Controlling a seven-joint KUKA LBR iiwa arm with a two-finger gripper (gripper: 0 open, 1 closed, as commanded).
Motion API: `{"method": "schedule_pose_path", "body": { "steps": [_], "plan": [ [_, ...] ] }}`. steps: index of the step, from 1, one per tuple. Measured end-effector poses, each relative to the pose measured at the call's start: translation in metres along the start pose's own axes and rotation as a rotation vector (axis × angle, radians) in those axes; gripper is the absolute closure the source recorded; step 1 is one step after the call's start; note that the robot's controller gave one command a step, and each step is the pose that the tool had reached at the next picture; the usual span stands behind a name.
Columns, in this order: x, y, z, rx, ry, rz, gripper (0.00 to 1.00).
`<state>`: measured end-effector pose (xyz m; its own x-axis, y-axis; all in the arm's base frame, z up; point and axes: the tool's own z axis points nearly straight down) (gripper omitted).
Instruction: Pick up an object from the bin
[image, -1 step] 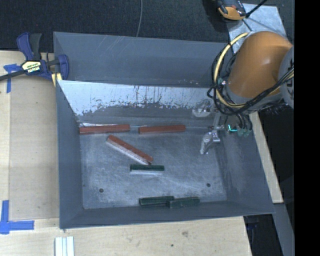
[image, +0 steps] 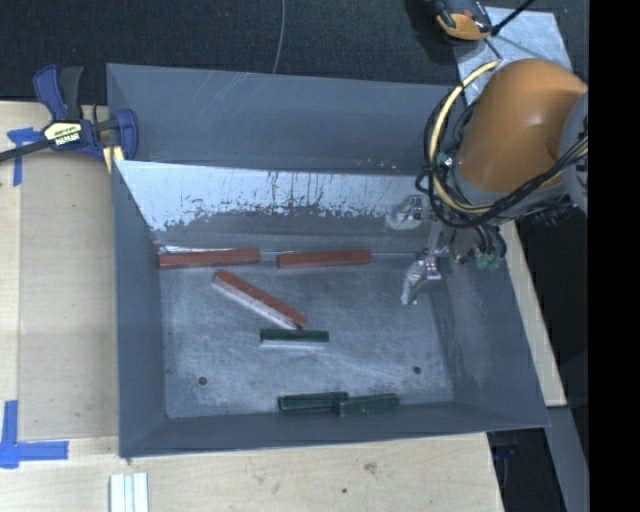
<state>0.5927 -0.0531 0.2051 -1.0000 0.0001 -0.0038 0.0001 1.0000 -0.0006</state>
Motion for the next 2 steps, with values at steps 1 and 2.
{"method": "schedule_pose_path", "body": {
  "steps": [1, 2],
  "plan": [
    [-0.004, 0.045, 0.069, 0.0, -0.004, -0.044, 0.0],
    [0.0, 0.078, 0.074, -0.001, 0.006, -0.102, 0.0]
  ]
}}
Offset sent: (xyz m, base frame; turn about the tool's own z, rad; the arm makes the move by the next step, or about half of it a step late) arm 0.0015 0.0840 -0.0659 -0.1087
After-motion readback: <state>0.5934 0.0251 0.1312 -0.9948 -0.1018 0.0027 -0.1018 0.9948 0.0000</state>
